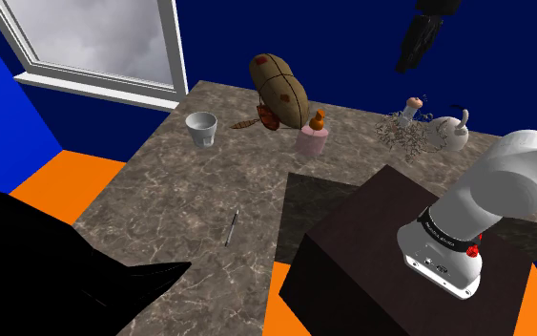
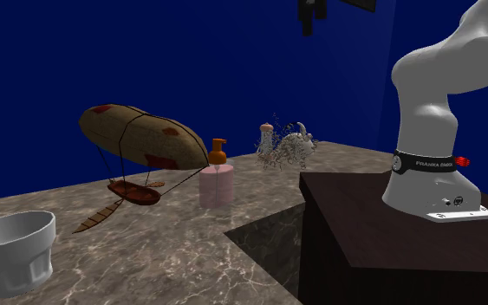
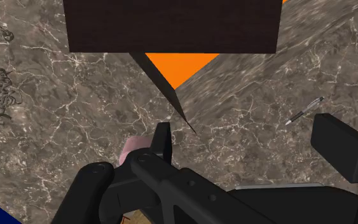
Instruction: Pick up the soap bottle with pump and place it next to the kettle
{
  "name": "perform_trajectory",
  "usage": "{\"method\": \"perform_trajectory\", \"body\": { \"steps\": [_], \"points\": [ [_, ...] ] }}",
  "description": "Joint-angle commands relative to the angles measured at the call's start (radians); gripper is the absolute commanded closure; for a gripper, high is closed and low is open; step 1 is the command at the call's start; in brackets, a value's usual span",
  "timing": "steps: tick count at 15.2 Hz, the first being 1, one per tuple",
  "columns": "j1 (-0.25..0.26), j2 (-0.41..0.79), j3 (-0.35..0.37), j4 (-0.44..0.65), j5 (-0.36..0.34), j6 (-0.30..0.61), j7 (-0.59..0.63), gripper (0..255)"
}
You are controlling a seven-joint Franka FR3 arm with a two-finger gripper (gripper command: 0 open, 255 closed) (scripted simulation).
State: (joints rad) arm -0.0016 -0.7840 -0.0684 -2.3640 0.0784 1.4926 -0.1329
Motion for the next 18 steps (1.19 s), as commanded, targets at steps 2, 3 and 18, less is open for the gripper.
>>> {"method": "perform_trajectory", "body": {
  "steps": [2, 3, 18],
  "points": [
    [0.001, 0.007, -0.009, -0.025, -0.011, 0.034, -0.024, 0],
    [0.003, 0.015, -0.018, -0.048, -0.022, 0.069, -0.049, 0],
    [0.03, 0.361, -0.169, -0.222, -0.135, 0.645, -0.394, 0]
  ]
}}
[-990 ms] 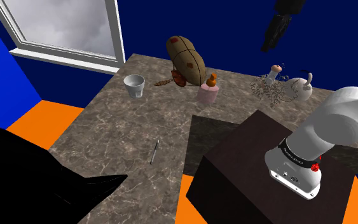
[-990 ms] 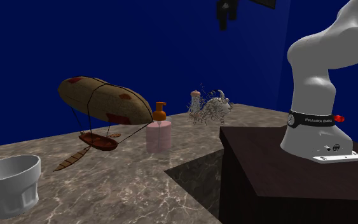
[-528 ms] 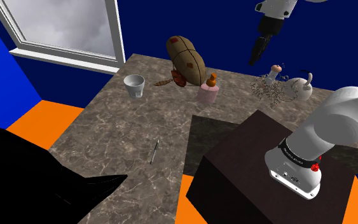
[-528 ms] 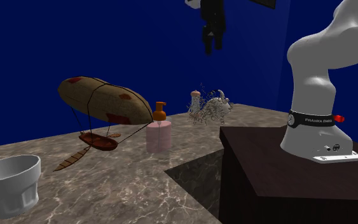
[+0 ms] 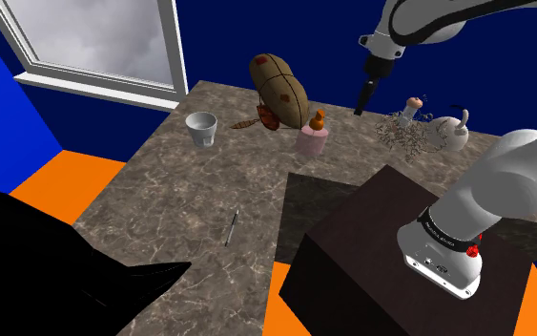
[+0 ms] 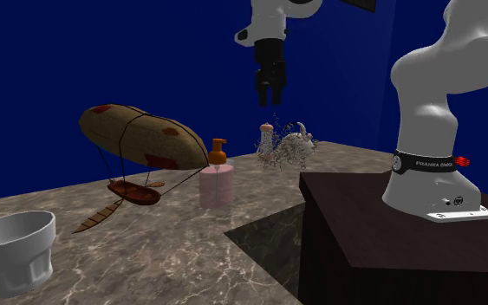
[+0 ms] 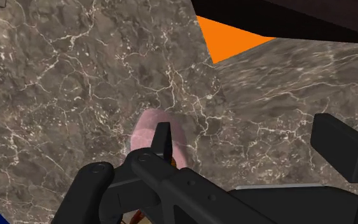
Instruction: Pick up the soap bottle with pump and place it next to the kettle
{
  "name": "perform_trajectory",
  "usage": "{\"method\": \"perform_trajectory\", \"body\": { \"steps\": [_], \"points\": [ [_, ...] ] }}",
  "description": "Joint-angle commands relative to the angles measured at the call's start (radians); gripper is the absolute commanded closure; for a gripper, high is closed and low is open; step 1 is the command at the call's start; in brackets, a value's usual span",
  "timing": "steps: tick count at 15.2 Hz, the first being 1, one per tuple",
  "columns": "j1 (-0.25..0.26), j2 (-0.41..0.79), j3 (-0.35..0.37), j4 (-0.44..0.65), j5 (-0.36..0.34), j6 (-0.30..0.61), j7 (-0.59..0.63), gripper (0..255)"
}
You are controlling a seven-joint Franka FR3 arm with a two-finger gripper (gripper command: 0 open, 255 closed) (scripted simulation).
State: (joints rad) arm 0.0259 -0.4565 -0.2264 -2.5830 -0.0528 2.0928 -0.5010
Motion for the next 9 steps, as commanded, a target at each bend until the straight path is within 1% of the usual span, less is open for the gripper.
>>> {"method": "perform_trajectory", "body": {
  "steps": [1, 5, 9],
  "points": [
    [0.006, 0.07, -0.021, -0.002, -0.004, 0.084, -0.049, 0],
    [0.025, 0.228, -0.059, 0.022, 0.011, 0.235, -0.151, 0],
    [0.043, 0.398, -0.085, 0.073, 0.063, 0.369, -0.269, 0]
  ]
}}
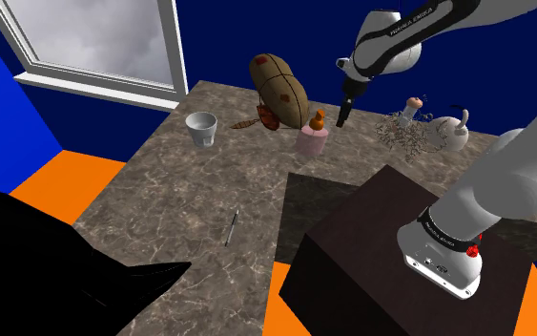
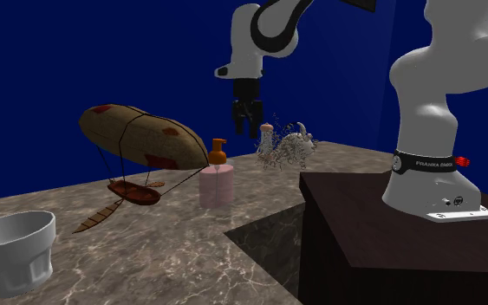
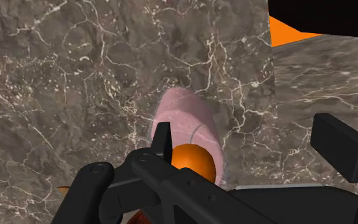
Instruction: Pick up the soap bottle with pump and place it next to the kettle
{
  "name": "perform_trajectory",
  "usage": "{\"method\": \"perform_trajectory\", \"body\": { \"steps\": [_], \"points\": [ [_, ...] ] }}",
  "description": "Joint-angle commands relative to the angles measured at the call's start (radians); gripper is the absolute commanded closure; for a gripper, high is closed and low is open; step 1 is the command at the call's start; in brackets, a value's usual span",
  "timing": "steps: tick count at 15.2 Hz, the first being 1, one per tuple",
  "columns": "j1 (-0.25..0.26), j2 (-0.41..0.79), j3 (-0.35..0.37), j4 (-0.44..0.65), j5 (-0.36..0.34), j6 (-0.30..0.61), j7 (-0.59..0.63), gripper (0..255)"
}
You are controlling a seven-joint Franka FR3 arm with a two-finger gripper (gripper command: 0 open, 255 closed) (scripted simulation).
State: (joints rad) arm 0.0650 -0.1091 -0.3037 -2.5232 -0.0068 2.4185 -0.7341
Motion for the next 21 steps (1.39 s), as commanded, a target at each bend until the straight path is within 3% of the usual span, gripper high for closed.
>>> {"method": "perform_trajectory", "body": {
  "steps": [1, 6, 14, 21],
  "points": [
    [0.006, 0.095, -0.01, 0.029, 0.036, 0.073, -0.068, 0],
    [-0.007, 0.298, 0.009, 0.128, 0.139, 0.191, -0.225, 0],
    [-0.031, 0.401, 0.044, 0.136, 0.208, 0.28, -0.274, 0],
    [-0.031, 0.4, 0.045, 0.136, 0.208, 0.28, -0.274, 0]
  ]
}}
